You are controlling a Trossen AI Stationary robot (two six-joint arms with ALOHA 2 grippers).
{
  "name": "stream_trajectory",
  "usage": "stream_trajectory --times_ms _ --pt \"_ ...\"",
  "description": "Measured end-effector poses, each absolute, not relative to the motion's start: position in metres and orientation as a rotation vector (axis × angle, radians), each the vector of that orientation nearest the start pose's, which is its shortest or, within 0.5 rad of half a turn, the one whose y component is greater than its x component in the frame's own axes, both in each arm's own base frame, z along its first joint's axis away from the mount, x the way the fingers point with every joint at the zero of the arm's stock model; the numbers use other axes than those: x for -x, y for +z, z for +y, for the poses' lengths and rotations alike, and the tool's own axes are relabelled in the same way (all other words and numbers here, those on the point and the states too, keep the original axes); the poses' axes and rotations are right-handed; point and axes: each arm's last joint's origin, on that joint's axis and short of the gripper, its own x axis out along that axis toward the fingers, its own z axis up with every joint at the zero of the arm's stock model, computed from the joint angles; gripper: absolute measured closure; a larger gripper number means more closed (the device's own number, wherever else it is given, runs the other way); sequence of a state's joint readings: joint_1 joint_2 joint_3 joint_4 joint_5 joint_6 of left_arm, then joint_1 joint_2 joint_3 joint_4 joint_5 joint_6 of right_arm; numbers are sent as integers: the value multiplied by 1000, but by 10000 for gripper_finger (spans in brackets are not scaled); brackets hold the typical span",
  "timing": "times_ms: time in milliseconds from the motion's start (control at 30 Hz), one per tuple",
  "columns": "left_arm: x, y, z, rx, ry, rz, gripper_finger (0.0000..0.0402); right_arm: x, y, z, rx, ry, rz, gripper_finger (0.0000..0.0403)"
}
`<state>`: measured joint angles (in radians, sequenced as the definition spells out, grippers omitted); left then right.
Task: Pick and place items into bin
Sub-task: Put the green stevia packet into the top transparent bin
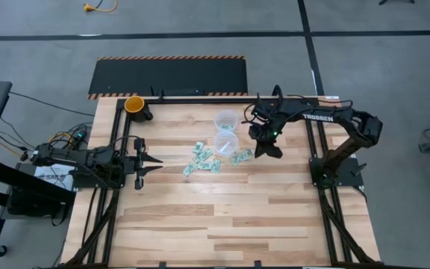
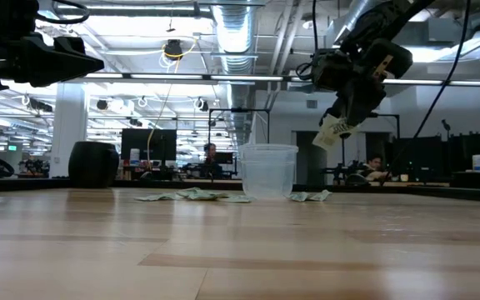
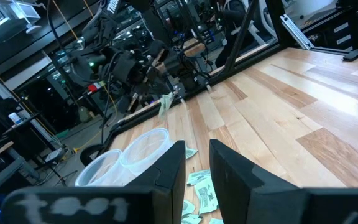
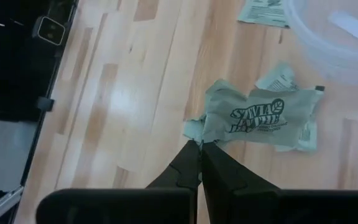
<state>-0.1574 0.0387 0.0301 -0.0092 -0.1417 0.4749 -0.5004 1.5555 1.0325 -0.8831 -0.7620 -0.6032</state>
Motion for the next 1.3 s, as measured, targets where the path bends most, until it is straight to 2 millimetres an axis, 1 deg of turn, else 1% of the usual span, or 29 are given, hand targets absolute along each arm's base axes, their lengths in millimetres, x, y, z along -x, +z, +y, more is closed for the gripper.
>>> stream_trajectory --times_ms 100,233,333,467,533,700,933,1100,1200,1300 --pt "-98 170 -11 -477 -20 14 340 -248 210 -115 -303 523 994 401" --pt "-98 170 -11 -478 -19 13 340 -245 207 -118 -315 400 1103 401" --pt "-98 170 -11 -477 -20 13 340 -245 208 -116 -339 462 1064 401" --pt "-98 170 -11 -478 -19 13 340 -244 207 -117 -335 411 1101 401" --pt "-98 170 -11 -477 -20 14 340 -245 208 -118 -320 409 1089 400" --pt "-98 170 -11 -477 -20 14 340 -253 209 -122 -253 396 1018 400" --pt "-98 170 -11 -477 -20 13 340 -274 219 -134 -80 333 794 398" --pt "-98 170 -11 -478 -20 14 340 -285 229 -141 -27 280 666 397" --pt "-98 170 -11 -478 -20 13 340 -289 232 -145 5 202 636 397" --pt "-98 170 -11 -478 -20 13 340 -294 236 -150 33 82 615 397"
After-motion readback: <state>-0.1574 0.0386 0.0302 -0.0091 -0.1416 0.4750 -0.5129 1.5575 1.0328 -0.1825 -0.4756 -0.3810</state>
